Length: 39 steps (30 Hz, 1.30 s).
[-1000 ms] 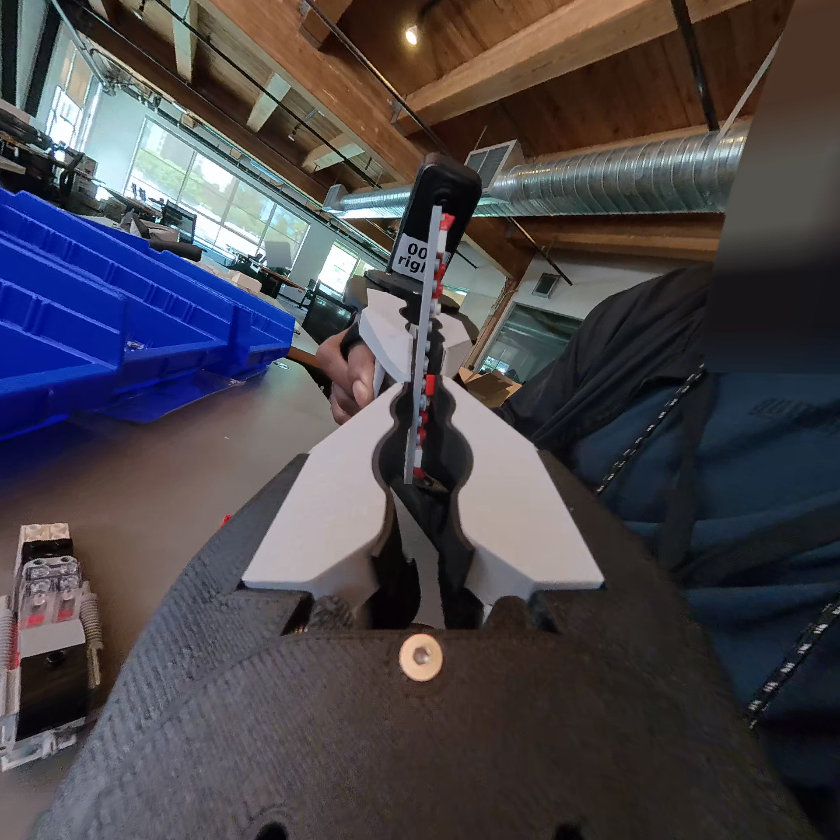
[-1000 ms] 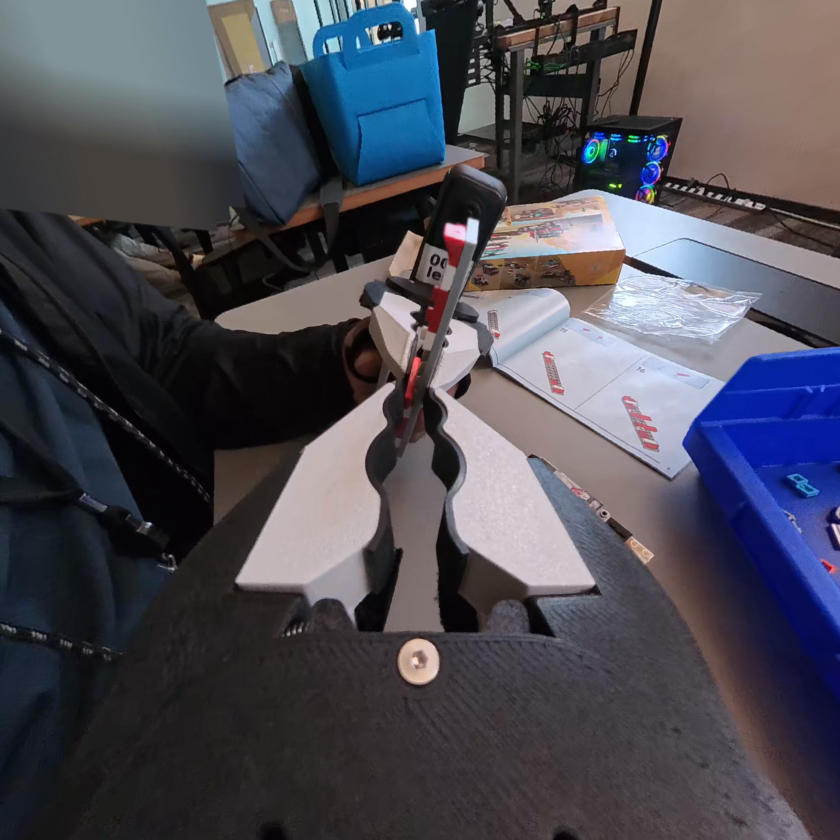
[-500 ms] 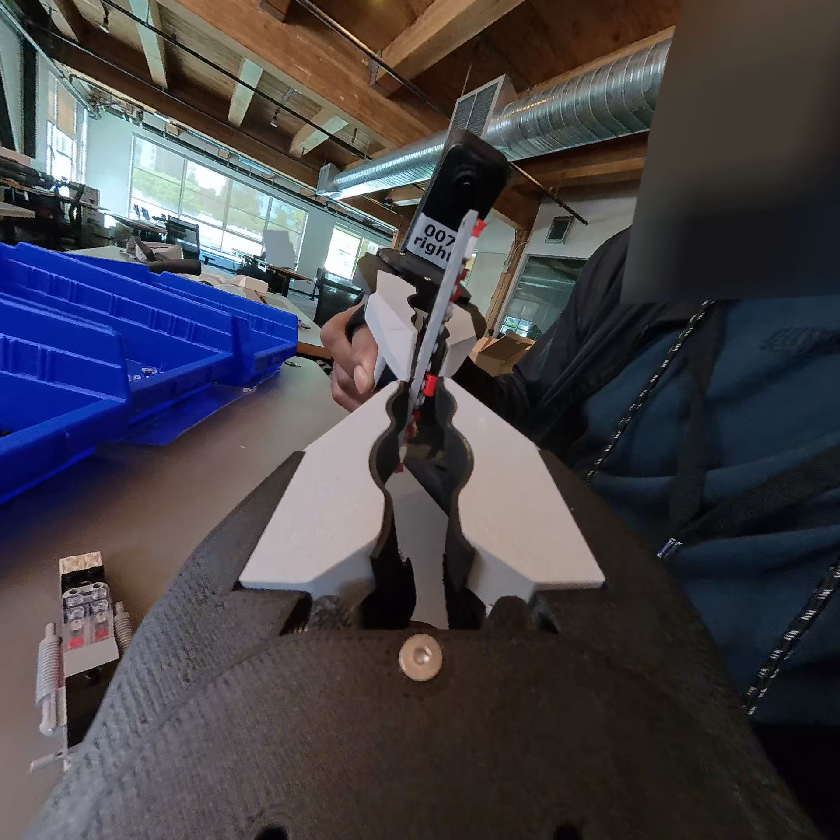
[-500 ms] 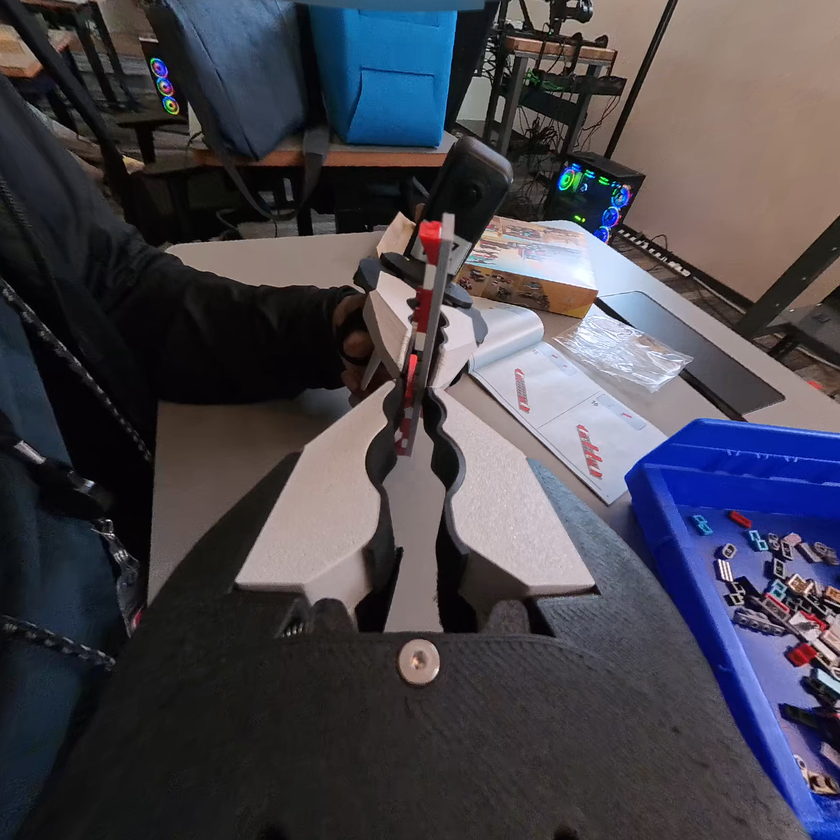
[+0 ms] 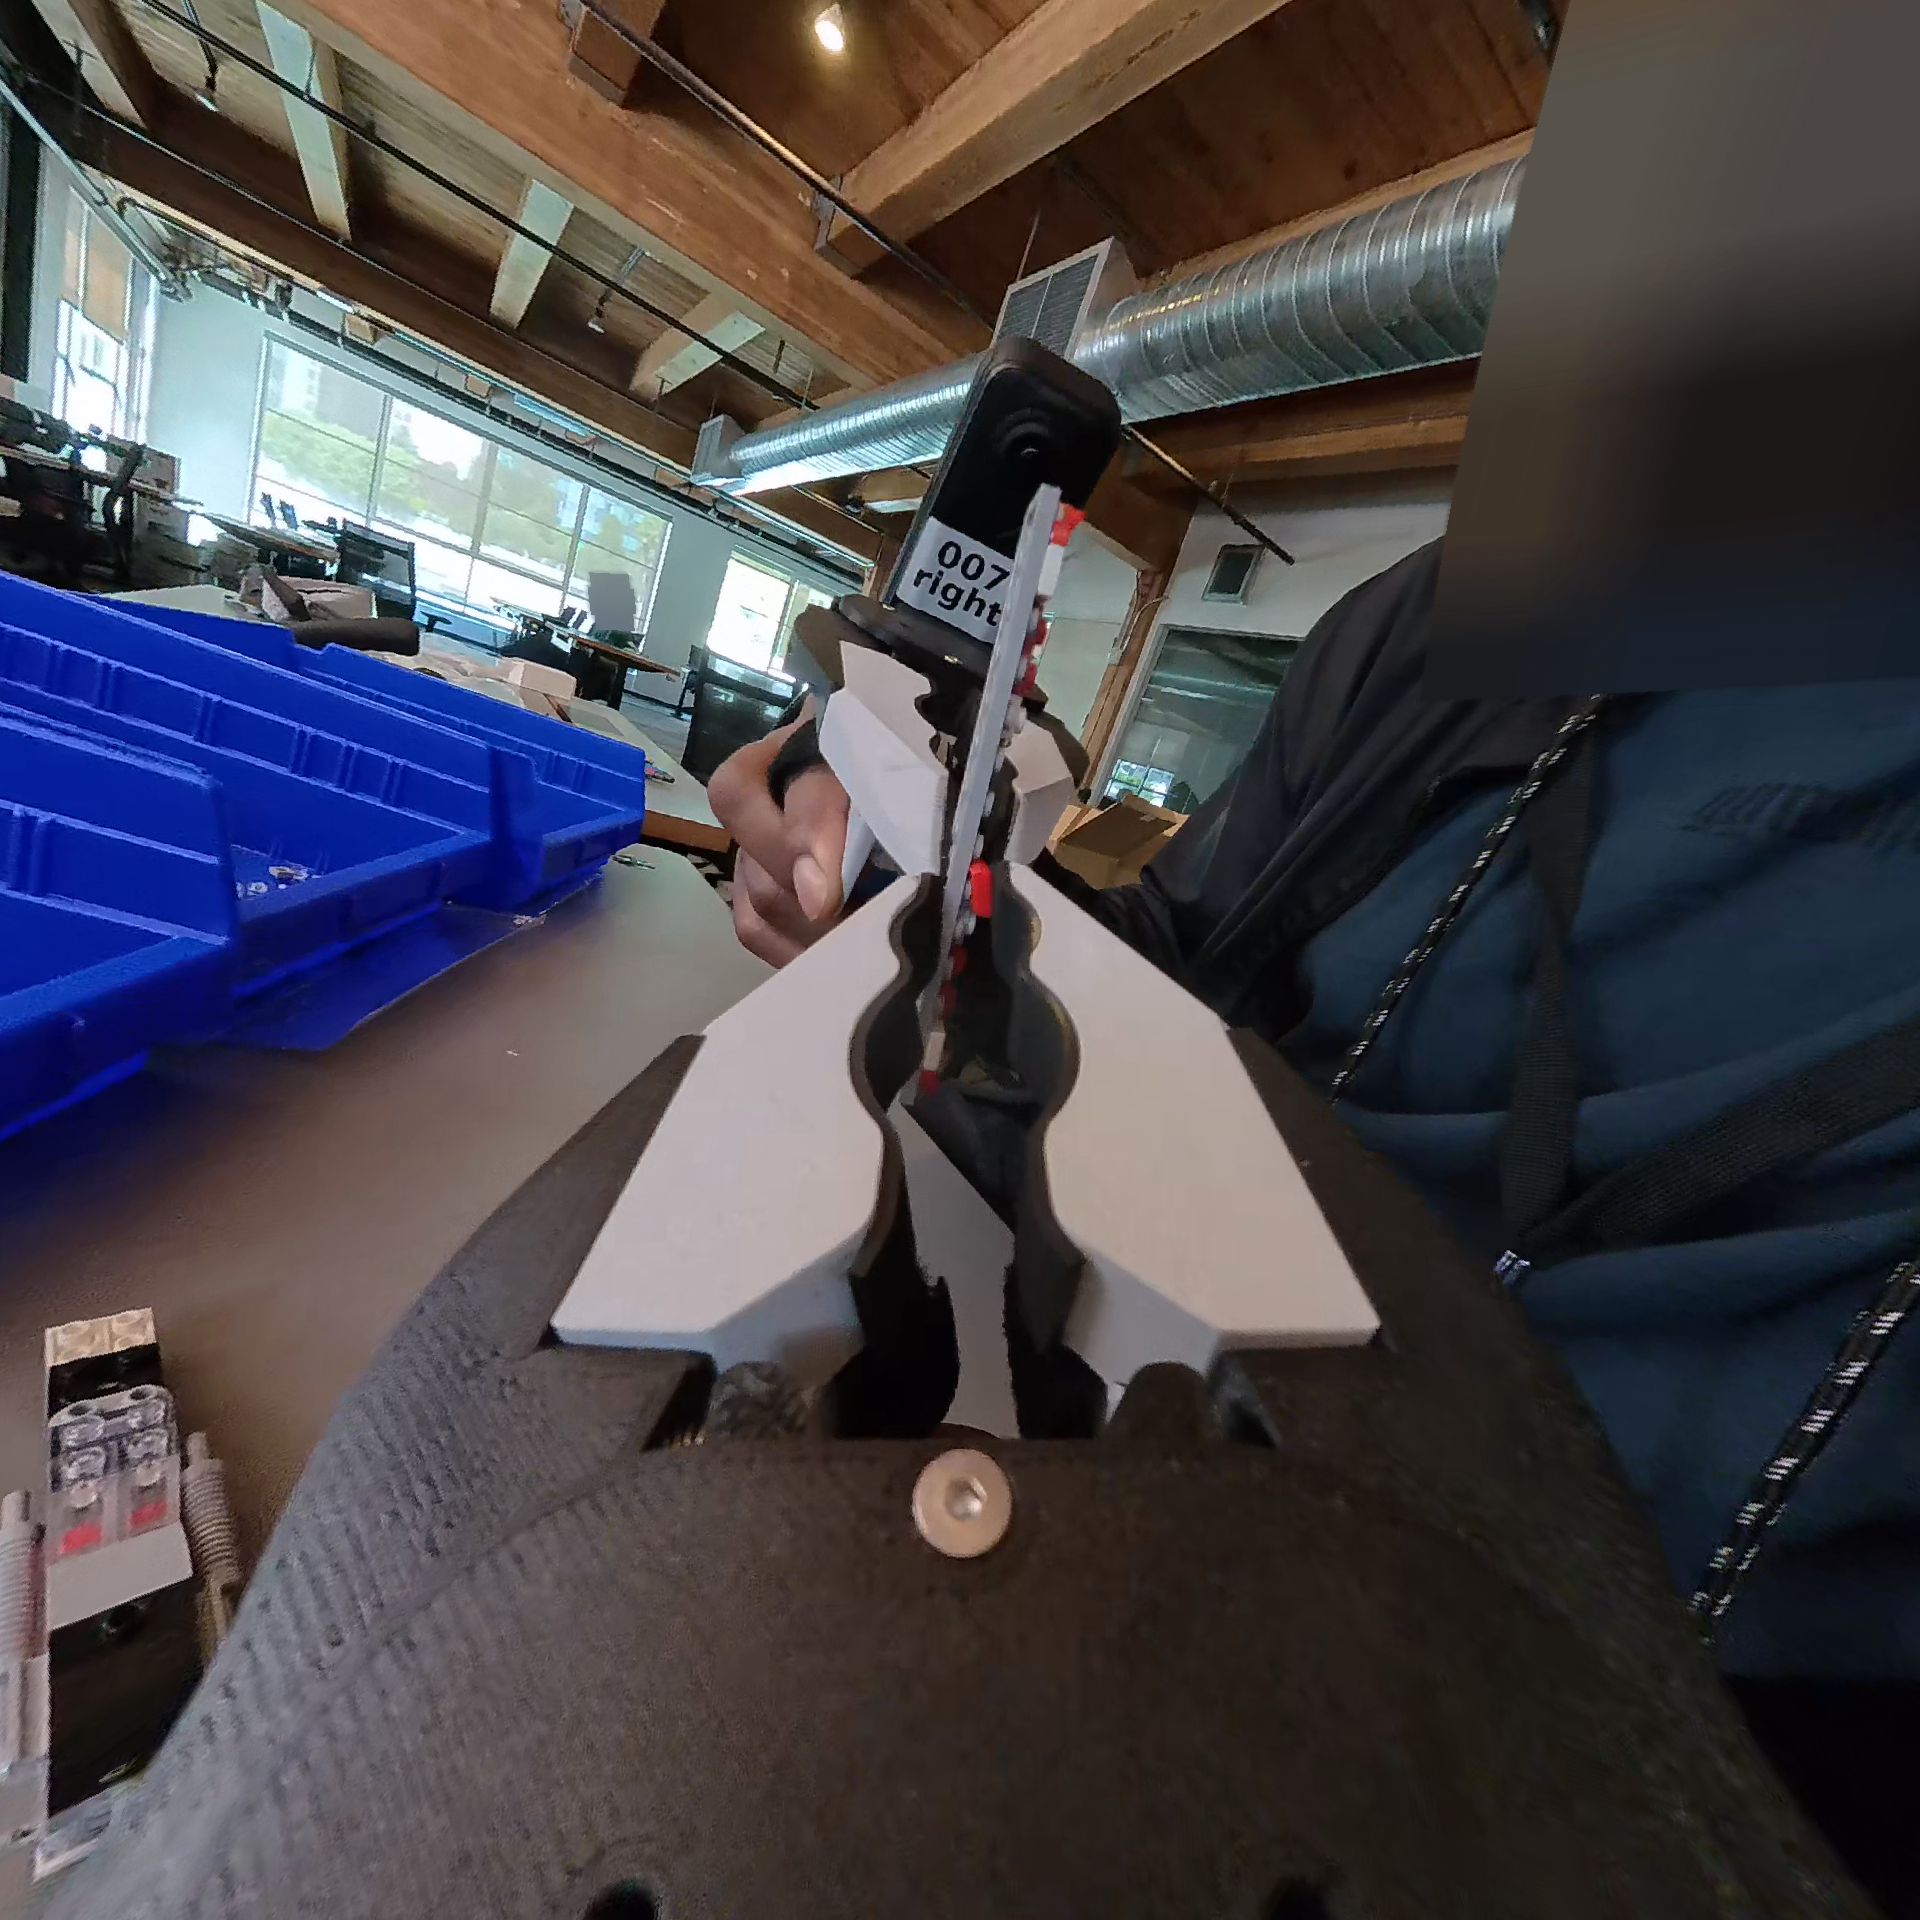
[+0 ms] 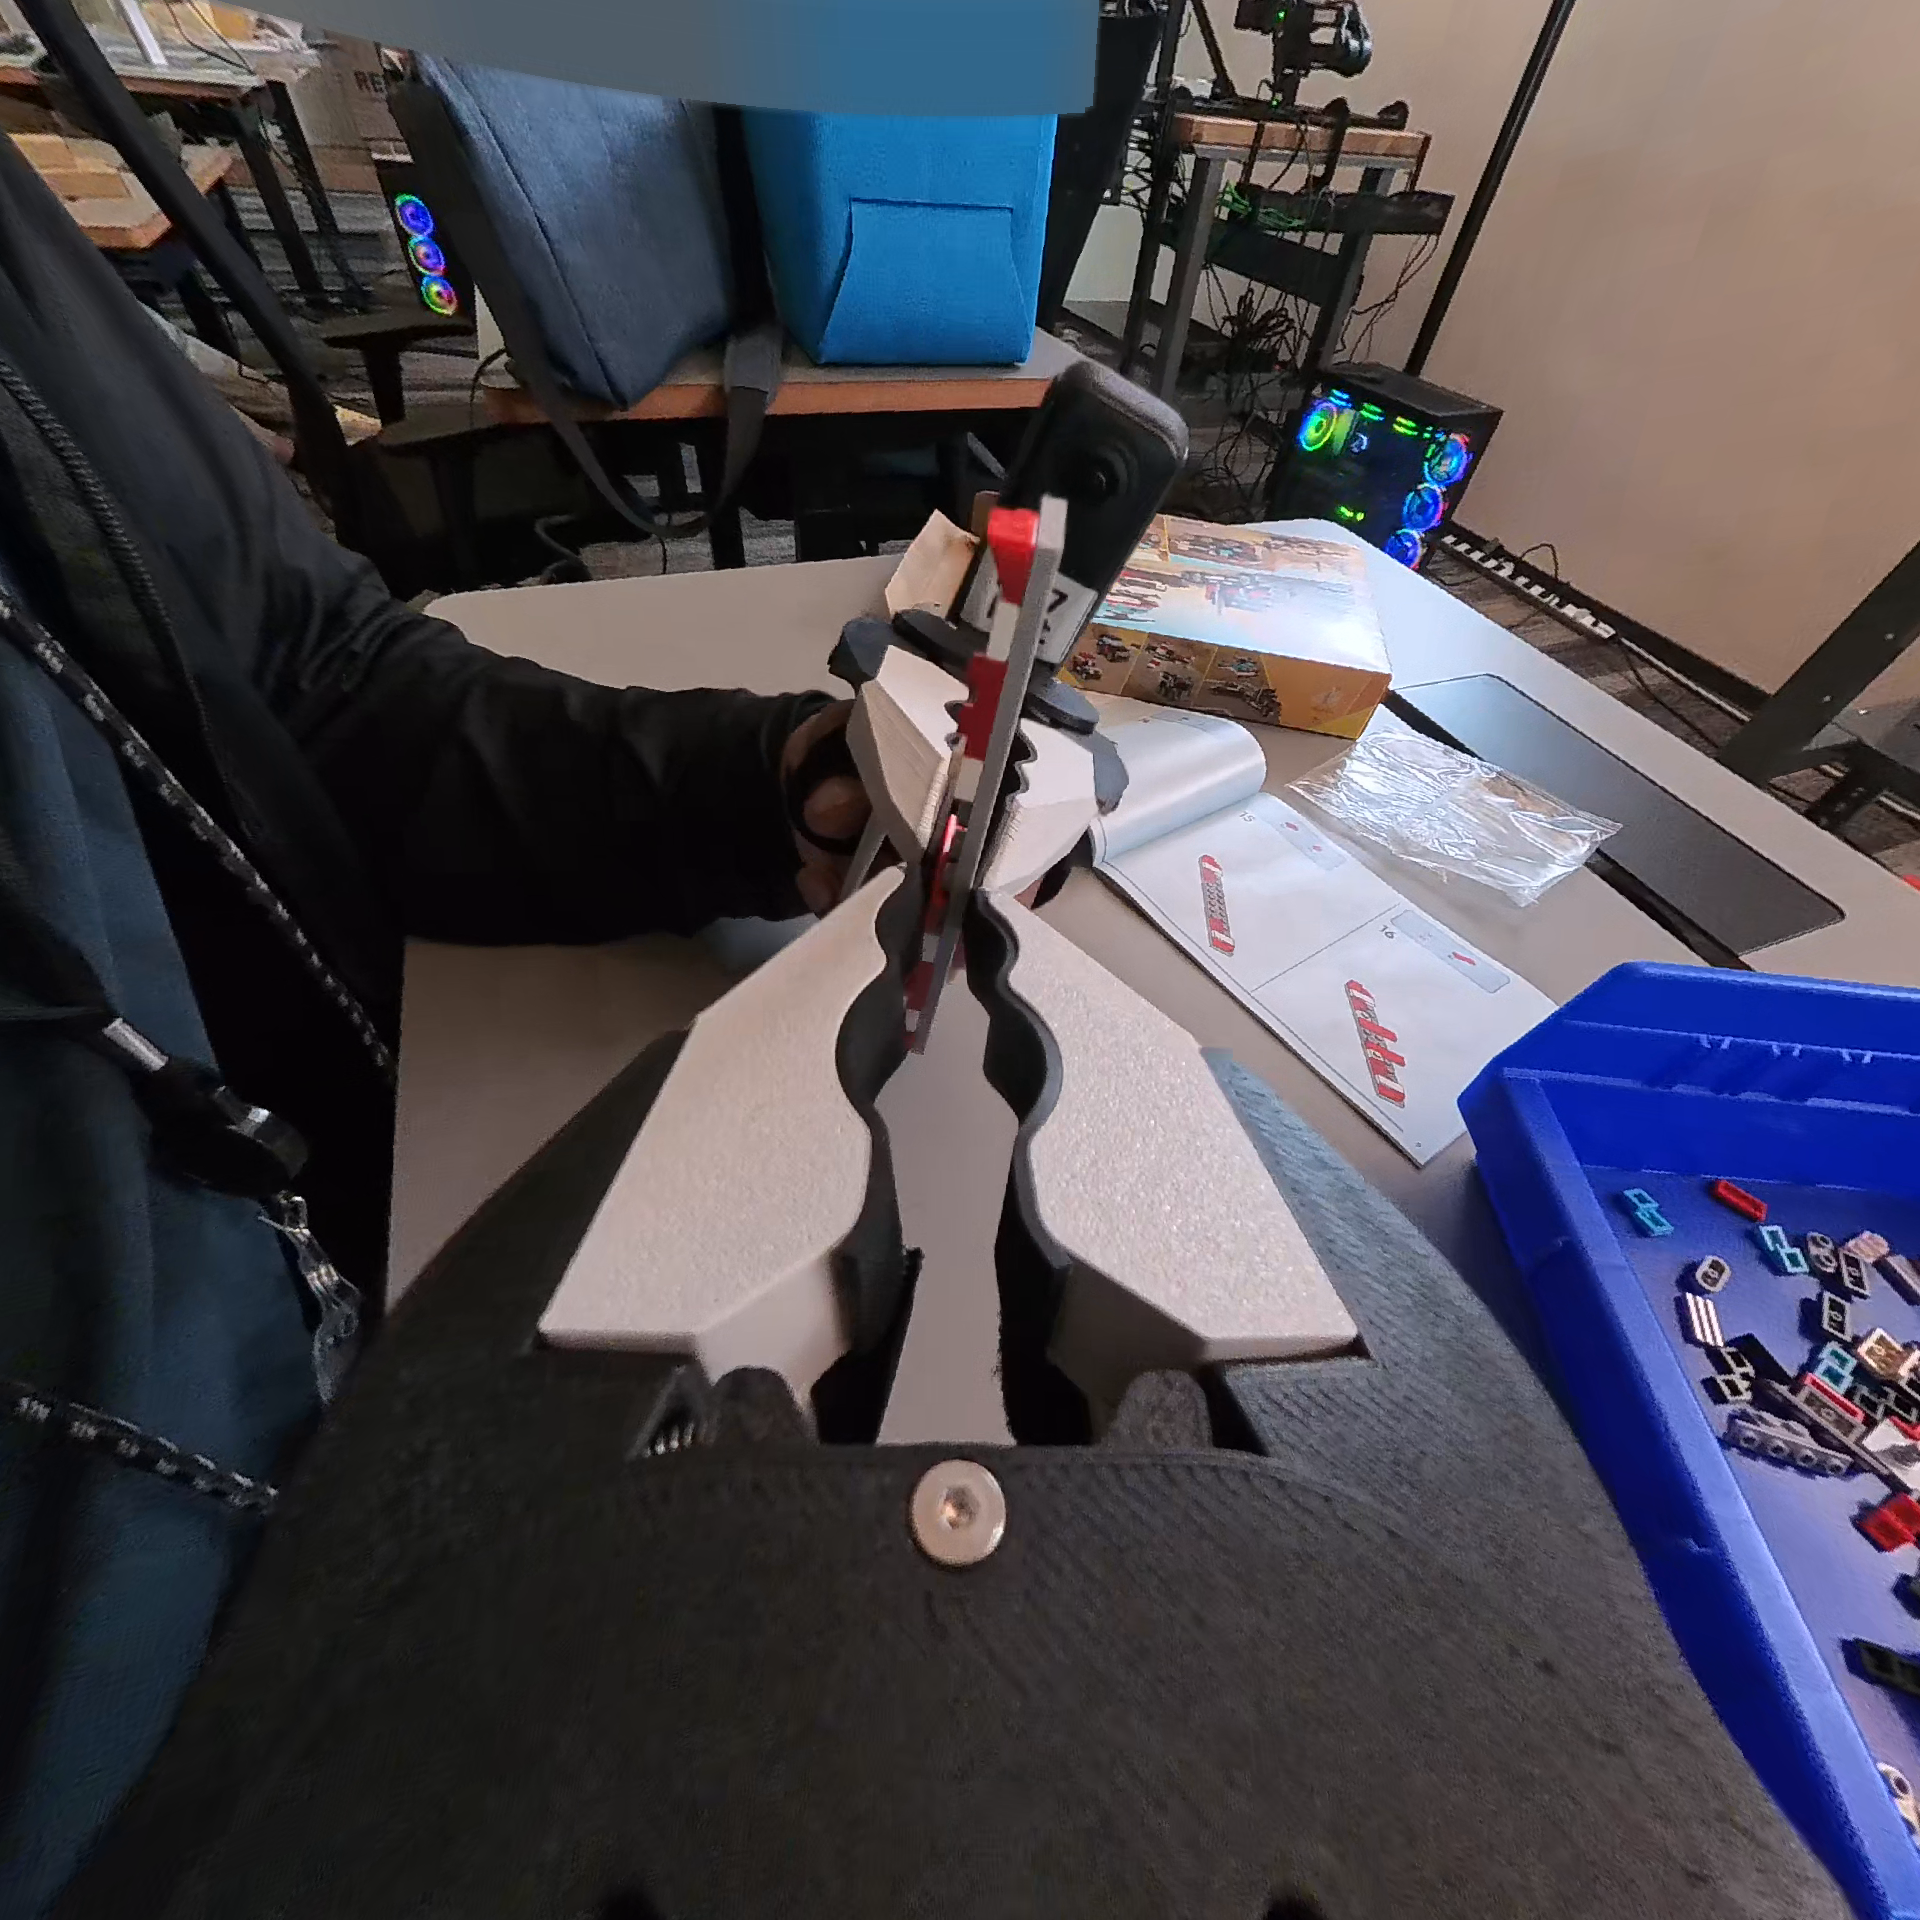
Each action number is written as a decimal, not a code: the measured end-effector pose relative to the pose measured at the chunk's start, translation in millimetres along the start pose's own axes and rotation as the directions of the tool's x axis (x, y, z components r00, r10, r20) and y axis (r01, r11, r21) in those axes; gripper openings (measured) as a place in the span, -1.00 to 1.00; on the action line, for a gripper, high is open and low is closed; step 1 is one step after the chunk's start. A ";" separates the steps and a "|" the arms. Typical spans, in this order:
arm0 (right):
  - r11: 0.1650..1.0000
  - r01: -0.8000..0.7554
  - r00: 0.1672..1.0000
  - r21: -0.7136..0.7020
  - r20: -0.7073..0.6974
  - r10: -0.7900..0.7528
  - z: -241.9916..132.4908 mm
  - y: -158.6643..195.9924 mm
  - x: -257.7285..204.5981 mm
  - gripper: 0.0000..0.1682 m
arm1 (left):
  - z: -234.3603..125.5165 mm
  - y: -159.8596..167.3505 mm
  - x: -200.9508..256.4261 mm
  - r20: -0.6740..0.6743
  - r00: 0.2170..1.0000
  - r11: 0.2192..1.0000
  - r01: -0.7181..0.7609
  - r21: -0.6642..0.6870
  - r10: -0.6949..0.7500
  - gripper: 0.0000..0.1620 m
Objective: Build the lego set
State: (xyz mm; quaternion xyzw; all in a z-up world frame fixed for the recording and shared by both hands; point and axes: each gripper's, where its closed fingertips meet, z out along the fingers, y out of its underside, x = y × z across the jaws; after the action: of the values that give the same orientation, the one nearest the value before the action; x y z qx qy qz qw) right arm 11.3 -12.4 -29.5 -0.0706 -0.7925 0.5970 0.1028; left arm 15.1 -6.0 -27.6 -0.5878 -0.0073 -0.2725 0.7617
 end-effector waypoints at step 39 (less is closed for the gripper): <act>0.950 -0.305 0.952 0.066 0.019 0.305 2.3 6.7 19.3 -0.93 | -4.2 -2.4 -20.7 0.038 0.985 0.984 0.166 0.068 -0.169 -0.91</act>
State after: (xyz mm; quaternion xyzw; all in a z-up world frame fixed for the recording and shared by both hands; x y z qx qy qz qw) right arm -8.1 -8.2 -35.1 -0.1862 -0.7517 0.6326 0.0084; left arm -4.9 -1.7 -33.6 -0.5661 -0.0822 -0.3221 0.7543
